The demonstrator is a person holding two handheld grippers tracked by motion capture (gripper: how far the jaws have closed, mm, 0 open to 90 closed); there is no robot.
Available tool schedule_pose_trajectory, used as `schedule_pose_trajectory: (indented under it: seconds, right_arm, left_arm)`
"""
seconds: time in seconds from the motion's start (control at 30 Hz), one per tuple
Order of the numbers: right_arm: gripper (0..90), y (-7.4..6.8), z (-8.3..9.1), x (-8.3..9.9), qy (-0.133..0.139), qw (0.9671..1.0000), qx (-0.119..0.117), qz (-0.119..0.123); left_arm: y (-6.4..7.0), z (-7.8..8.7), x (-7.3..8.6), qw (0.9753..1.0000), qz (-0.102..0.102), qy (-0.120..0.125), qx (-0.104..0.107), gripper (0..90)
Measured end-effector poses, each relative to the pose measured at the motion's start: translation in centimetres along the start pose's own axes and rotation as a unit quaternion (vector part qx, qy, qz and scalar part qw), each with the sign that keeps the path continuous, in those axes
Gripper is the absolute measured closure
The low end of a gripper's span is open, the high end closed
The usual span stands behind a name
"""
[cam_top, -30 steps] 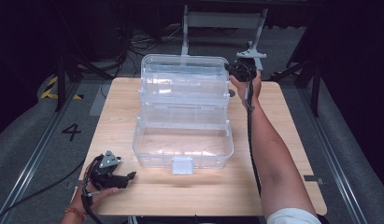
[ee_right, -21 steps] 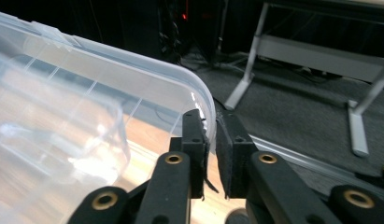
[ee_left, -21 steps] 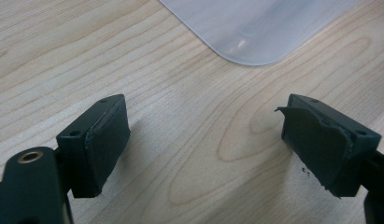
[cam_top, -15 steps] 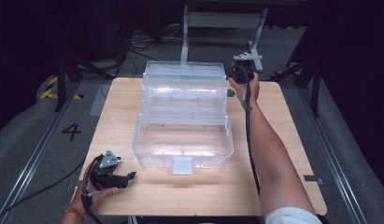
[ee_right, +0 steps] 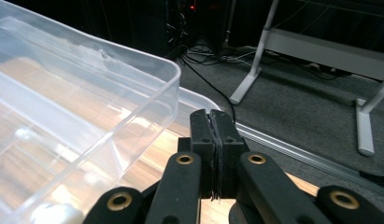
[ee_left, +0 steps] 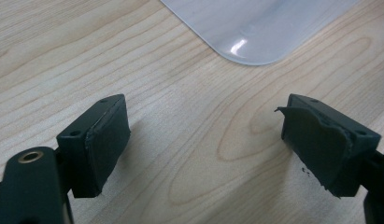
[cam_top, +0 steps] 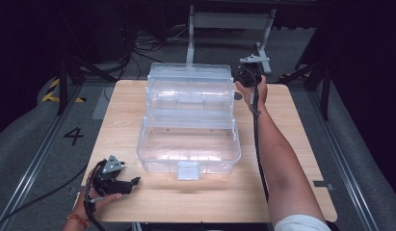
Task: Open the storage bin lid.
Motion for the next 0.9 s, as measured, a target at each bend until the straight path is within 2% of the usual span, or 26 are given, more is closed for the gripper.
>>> schedule_pose_trajectory:
  seconds: [0.33,0.43,0.57,0.8,0.9]
  right_arm:
    - [89.5,-0.3,0.3,0.0,0.0,1.0,-0.004,0.005]
    - [89.4,-0.3,0.5,-0.1,-0.001,0.9999,-0.001,0.015]
    - [89.3,-0.1,1.0,-0.2,0.003,0.9999,-0.001,0.017]
    - [89.4,-0.1,2.1,-0.2,0.001,0.9993,0.001,0.037]
    - [88.6,0.0,2.7,-0.1,0.005,0.9993,-0.001,0.036]
  left_arm:
    - [0.1,0.0,0.0,1.0,0.0,-0.002,0.004,15.8]
    - [0.0,0.1,0.0,1.0,0.0,-0.003,0.001,15.8]
    - [0.0,0.1,0.0,1.0,-0.001,-0.003,0.0,15.8]
    - [0.0,0.0,0.0,1.0,-0.001,-0.004,0.004,15.7]
    - [0.0,0.0,0.0,1.0,-0.001,-0.004,0.003,15.7]
Point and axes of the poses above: each handheld gripper's, and its own axes: z roughly backward along the jaws, x roughly out of its underside, y roughly to its right, the point moved 7 cm from there along -z, roughly forward along the jaws, and after that the axes turned 7 degrees about -y, right-handed, at the moved point
